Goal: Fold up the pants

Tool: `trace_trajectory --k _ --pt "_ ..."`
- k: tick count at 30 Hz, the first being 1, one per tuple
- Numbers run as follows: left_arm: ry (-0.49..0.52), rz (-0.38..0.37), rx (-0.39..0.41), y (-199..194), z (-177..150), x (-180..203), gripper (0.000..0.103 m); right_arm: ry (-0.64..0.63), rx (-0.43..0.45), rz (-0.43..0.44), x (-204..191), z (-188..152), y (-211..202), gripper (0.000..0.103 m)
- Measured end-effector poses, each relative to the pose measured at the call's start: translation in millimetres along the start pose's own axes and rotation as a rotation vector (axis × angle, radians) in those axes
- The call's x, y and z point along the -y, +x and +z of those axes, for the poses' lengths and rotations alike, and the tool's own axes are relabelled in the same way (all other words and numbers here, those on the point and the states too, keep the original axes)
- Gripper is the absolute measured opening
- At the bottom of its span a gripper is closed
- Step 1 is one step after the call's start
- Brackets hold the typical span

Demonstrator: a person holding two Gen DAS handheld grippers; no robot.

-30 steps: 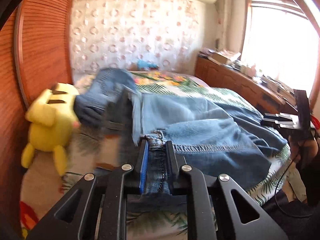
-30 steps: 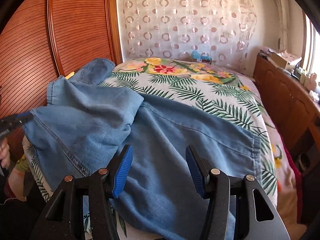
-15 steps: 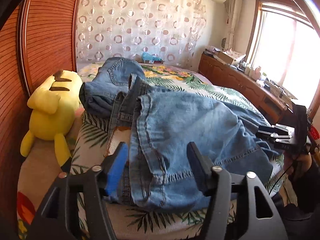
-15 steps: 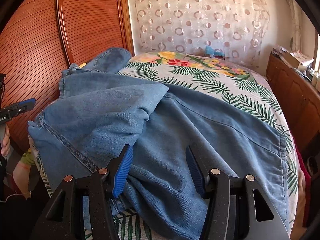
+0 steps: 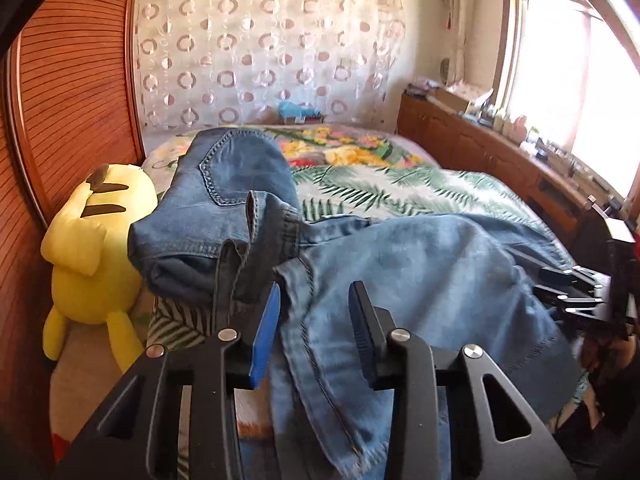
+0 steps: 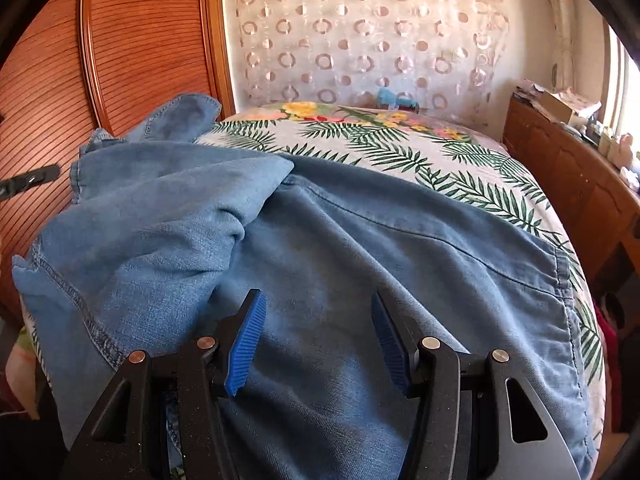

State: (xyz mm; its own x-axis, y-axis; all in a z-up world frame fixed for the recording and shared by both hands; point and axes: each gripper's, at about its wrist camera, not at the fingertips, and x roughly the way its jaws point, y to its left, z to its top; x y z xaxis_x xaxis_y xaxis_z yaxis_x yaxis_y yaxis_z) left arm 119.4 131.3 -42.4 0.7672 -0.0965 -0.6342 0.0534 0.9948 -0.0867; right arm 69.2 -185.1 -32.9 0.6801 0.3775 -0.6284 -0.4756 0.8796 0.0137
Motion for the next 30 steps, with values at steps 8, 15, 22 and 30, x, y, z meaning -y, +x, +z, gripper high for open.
trace_trajectory --k 8,15,22,30 --pt "0.067 0.039 -0.030 15 9 6 0.012 0.019 0.005 0.015 0 -6 -1 0.057" --pt "0.047 0.074 0.076 -8 49 -2 0.006 0.018 0.007 0.018 -1 -8 0 0.057" --pt "0.044 0.087 0.037 6 64 -15 0.006 0.021 0.001 0.025 1 -9 1 0.057" --pt "0.033 0.068 0.039 1 47 -9 0.048 0.019 -0.003 0.027 1 -10 3 0.057"
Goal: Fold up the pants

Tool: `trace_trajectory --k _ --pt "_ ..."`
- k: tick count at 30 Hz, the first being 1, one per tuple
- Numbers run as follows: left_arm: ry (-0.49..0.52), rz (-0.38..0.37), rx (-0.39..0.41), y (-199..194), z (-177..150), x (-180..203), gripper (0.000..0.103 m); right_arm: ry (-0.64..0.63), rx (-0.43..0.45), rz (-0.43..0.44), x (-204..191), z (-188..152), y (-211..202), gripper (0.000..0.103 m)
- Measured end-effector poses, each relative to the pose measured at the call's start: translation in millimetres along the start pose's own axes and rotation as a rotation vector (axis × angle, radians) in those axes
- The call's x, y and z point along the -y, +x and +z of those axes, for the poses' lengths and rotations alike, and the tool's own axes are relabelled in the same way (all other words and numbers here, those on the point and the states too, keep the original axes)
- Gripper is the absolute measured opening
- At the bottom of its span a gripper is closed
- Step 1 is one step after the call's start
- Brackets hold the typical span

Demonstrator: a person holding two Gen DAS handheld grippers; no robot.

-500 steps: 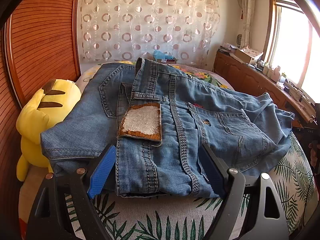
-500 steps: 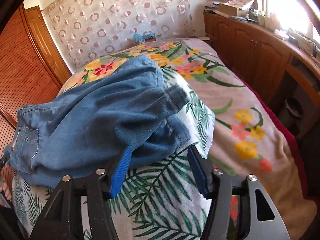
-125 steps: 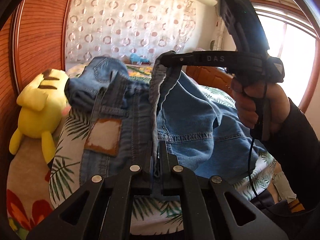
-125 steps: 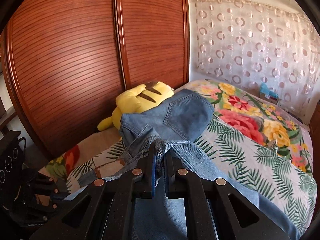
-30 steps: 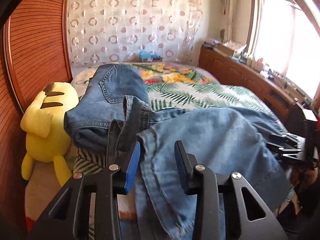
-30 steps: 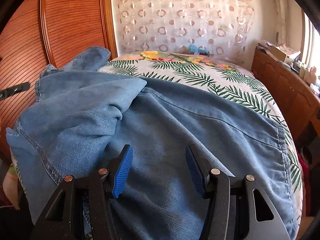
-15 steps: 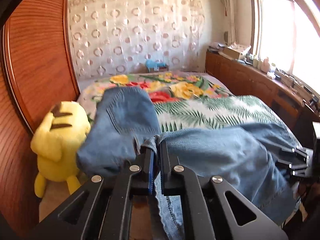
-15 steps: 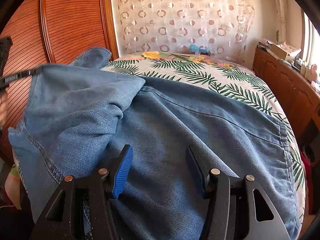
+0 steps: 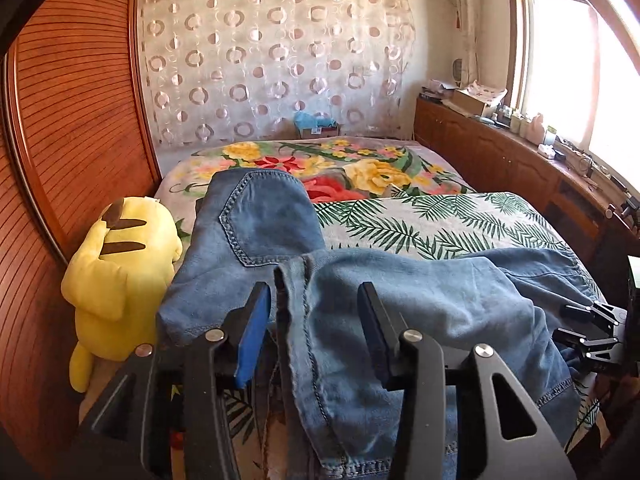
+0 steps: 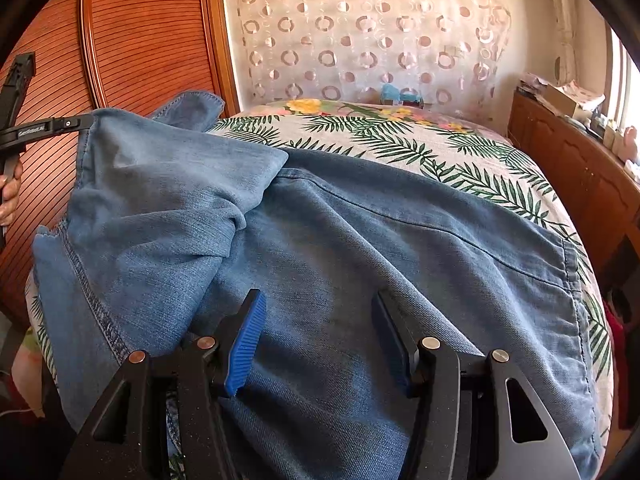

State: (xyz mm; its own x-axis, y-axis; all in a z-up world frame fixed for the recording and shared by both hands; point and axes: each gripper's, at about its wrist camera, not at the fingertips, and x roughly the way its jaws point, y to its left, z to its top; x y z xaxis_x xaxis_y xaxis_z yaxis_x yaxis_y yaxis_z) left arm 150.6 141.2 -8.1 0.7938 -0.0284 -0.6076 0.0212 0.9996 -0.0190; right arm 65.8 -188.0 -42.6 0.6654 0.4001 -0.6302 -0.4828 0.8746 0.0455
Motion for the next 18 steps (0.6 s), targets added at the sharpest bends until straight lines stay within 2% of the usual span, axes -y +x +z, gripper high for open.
trace_trajectory --k 1,2,3,4,12,18 --pt "0.003 0.001 -0.004 -1 -1 2 0.050 0.000 -0.001 0.000 0 0 0 0.057" --pt "0.006 -0.007 -0.009 -3 -5 6 0.061 0.000 -0.001 0.000 0 0 0 0.057" --pt "0.010 -0.017 -0.008 -5 -6 9 0.078 0.000 -0.001 0.000 0 0 1 0.057" --pt "0.012 -0.031 0.002 -8 -9 13 0.083 0.000 -0.001 -0.001 0 0 1 0.057" --pt "0.033 -0.093 0.041 -27 -36 58 0.083 -0.001 -0.003 0.002 0 -1 2 0.057" --pt "0.038 -0.139 0.020 -29 -52 85 0.083 0.001 -0.013 0.000 -1 -2 3 0.057"
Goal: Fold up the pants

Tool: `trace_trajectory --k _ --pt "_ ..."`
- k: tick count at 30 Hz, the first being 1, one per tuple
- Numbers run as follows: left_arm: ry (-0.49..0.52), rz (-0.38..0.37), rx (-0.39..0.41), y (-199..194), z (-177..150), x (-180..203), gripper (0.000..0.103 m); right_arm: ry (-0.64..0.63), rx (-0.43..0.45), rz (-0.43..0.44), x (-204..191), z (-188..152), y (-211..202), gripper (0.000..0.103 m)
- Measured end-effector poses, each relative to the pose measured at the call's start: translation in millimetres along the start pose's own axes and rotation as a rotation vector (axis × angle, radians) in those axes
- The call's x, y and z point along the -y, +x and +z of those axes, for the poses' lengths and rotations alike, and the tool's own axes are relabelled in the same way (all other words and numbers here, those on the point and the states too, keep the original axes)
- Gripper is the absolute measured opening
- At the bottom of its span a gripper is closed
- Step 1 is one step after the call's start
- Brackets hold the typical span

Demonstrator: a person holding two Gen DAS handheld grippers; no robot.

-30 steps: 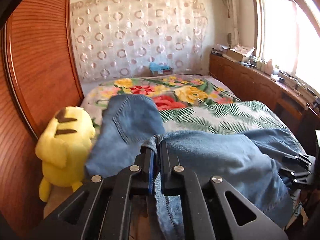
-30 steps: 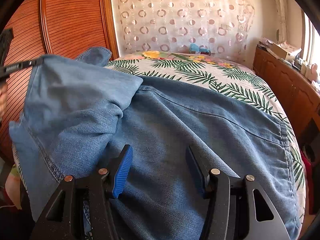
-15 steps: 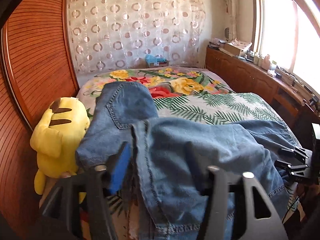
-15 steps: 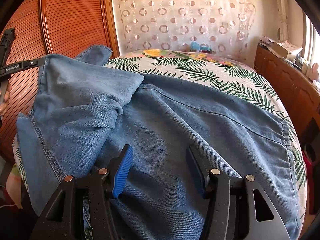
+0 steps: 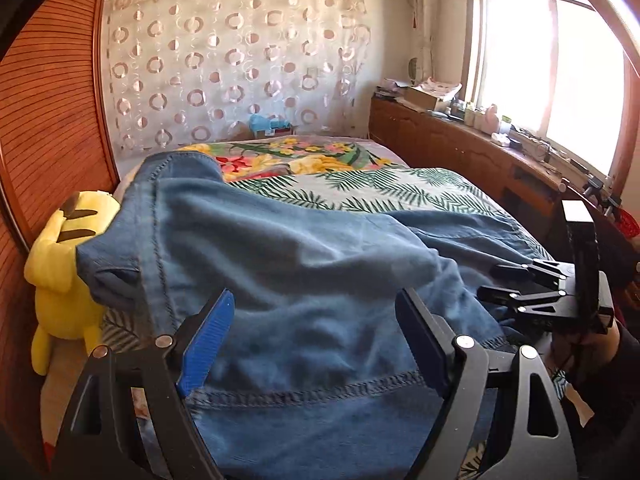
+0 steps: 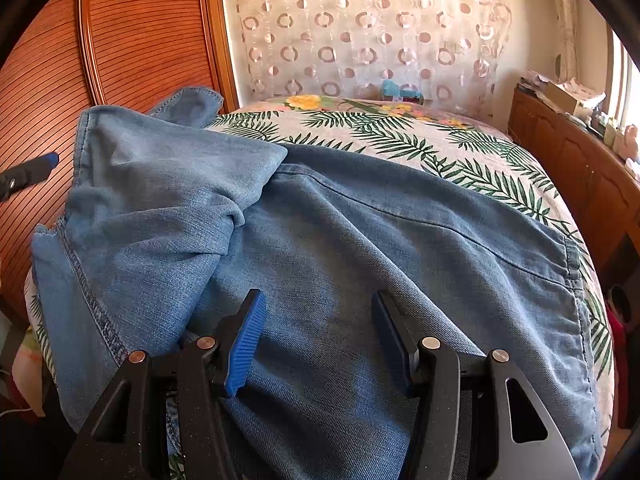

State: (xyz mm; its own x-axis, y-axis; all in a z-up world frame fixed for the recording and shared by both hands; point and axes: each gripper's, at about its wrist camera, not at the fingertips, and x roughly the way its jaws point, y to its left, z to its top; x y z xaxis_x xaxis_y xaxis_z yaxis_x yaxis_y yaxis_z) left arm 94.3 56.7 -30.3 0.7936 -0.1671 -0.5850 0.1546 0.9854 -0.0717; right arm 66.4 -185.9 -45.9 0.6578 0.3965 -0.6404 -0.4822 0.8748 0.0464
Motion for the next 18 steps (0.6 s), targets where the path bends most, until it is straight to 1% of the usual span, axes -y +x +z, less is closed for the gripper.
trace_trajectory --k 6,11,17,18 --pt "0.013 -0.015 -0.019 5 -10 16 0.083 0.002 -0.012 0.001 0 2 2 0.057" --pt "0.002 -0.028 -0.031 9 -17 23 0.083 0.004 -0.013 -0.004 -1 2 2 0.057" --pt "-0.005 -0.043 -0.048 18 -25 29 0.083 0.010 0.000 -0.022 3 0 -10 0.057" --pt "-0.002 -0.049 -0.053 20 -27 31 0.083 0.008 0.005 -0.036 6 -1 -15 0.057"
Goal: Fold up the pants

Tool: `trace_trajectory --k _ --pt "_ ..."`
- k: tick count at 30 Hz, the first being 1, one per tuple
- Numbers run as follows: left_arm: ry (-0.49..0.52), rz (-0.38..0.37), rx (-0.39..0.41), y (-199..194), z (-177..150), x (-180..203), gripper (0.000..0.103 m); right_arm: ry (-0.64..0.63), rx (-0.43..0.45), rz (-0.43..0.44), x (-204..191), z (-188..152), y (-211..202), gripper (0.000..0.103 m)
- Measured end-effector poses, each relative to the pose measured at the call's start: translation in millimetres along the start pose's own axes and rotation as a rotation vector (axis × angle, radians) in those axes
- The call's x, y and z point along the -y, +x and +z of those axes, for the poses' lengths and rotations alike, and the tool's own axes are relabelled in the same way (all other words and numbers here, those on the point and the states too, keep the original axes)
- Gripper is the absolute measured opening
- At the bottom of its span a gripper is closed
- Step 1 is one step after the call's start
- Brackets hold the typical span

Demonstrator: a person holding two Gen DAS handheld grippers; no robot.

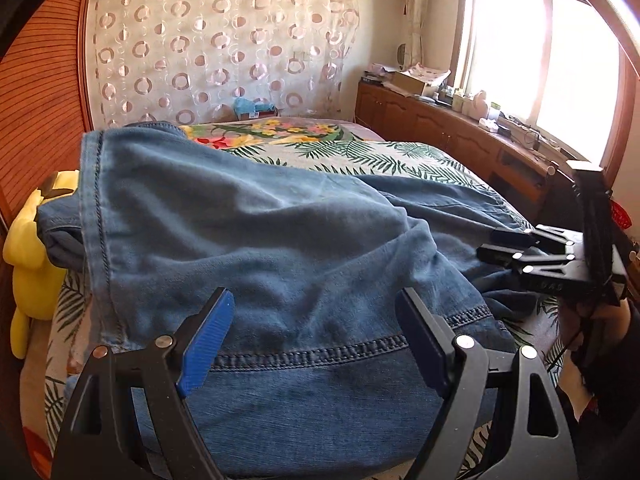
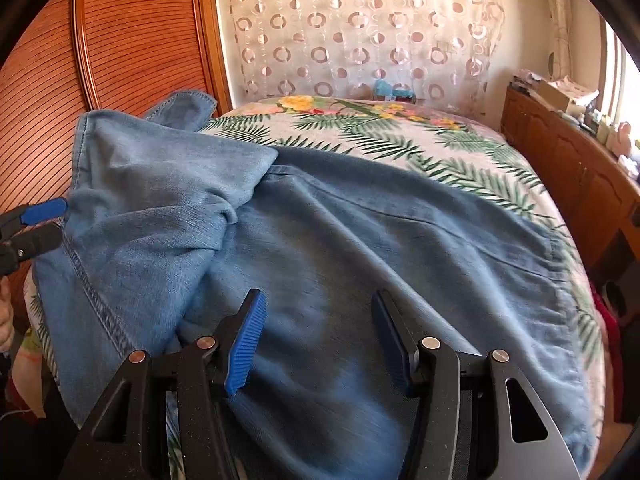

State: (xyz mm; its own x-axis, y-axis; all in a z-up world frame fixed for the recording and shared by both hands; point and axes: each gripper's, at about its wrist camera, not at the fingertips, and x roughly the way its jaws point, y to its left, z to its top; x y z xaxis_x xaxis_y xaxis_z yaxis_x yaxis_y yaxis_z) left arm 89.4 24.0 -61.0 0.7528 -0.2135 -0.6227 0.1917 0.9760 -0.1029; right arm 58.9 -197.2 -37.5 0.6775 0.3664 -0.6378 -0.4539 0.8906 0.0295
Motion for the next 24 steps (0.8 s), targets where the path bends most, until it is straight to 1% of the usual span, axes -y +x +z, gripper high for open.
trace_trajectory --k 4,8,12,17,21,24 --pt "0.002 -0.012 -0.021 8 -6 7 0.083 0.021 0.032 -0.029 22 -6 -25 0.057" --pt "0.001 -0.025 -0.045 16 -10 11 0.083 0.060 0.042 -0.096 54 -19 -49 0.057" --pt "-0.007 -0.022 -0.070 24 -16 12 0.083 0.131 0.024 -0.149 90 -42 -62 0.057" --pt "0.010 -0.003 -0.063 27 -21 14 0.083 0.205 -0.011 -0.202 124 -72 -69 0.057" --pt "0.009 0.003 -0.056 28 -23 14 0.084 0.221 -0.029 -0.215 128 -84 -72 0.057" --pt "0.013 0.003 -0.048 27 -24 13 0.084 0.214 -0.033 -0.211 127 -83 -74 0.057"
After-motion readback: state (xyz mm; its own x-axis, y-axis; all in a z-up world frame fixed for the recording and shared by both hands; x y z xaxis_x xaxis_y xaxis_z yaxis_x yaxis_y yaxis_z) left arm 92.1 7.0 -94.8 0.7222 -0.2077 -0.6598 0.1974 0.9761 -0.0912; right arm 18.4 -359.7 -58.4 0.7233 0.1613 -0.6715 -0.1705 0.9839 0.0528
